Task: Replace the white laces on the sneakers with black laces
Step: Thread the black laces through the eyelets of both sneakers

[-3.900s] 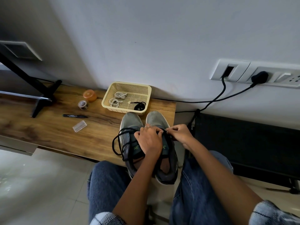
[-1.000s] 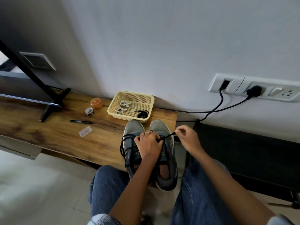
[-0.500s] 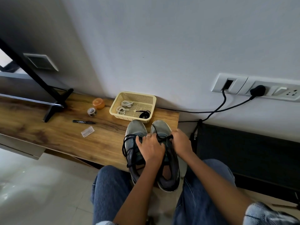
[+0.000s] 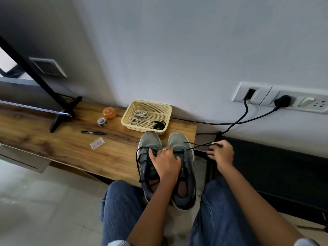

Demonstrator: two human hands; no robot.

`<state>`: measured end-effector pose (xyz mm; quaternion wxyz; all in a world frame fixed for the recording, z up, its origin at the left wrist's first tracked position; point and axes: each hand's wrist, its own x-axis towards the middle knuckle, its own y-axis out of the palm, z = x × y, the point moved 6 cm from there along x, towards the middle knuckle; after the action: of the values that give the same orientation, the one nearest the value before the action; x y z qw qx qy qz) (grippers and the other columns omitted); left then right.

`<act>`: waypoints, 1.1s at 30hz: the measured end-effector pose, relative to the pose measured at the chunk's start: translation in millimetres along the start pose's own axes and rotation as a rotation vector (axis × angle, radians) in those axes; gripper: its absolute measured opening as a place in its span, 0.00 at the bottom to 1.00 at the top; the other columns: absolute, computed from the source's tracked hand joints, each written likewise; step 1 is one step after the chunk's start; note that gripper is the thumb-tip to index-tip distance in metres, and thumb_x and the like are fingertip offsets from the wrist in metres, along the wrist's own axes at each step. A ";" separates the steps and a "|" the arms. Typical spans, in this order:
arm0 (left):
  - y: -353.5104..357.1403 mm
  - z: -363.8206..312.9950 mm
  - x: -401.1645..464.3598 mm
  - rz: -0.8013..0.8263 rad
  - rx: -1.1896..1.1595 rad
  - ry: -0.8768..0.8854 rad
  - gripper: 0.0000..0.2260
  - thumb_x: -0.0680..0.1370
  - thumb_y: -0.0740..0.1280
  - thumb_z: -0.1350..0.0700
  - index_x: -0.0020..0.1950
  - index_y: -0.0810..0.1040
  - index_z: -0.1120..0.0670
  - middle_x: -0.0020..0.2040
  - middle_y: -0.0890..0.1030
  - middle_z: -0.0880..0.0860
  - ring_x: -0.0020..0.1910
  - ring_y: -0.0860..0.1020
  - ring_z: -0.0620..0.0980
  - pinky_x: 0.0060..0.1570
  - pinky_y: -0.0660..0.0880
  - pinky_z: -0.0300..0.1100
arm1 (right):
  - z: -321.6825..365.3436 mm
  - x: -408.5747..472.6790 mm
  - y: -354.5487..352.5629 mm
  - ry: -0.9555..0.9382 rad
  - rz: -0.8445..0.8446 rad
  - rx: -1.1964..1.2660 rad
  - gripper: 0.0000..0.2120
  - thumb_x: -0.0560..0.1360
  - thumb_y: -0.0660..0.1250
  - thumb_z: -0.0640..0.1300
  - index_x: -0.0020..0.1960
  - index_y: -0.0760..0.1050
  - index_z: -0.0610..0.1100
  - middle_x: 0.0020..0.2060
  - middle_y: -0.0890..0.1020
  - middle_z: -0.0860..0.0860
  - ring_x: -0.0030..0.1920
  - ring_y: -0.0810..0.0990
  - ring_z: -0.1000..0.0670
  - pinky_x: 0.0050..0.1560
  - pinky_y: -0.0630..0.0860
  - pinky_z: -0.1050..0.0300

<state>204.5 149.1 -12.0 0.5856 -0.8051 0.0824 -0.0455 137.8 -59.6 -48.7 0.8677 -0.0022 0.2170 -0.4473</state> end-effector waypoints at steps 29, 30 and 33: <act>-58.6 29.8 35.6 0.108 -0.203 -0.057 0.16 0.79 0.60 0.40 0.50 0.83 0.47 0.45 0.81 0.48 0.50 0.77 0.48 0.66 0.58 0.52 | 57.4 -57.0 34.4 -0.295 0.378 -0.388 0.08 0.76 0.63 0.37 0.51 0.78 0.46 0.43 0.80 0.48 0.47 0.81 0.46 0.51 0.79 0.47; -65.6 33.6 38.0 0.112 -0.294 -0.070 0.16 0.79 0.60 0.40 0.47 0.83 0.48 0.41 0.80 0.47 0.47 0.78 0.49 0.65 0.62 0.51 | 58.0 -60.6 37.0 -0.302 0.400 -0.409 0.08 0.77 0.62 0.37 0.52 0.77 0.47 0.45 0.80 0.47 0.48 0.80 0.46 0.51 0.78 0.48; -88.3 36.3 40.5 0.128 -0.559 -0.040 0.14 0.79 0.63 0.43 0.39 0.82 0.48 0.34 0.79 0.47 0.42 0.81 0.53 0.50 0.72 0.48 | 67.3 -74.8 43.3 -0.344 0.451 -0.441 0.09 0.77 0.63 0.38 0.54 0.77 0.46 0.45 0.79 0.50 0.47 0.79 0.49 0.46 0.76 0.56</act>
<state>257.5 202.0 59.8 0.3440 -0.9292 0.1310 0.0317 159.0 11.7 31.7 0.9471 -0.2166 0.1540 -0.1801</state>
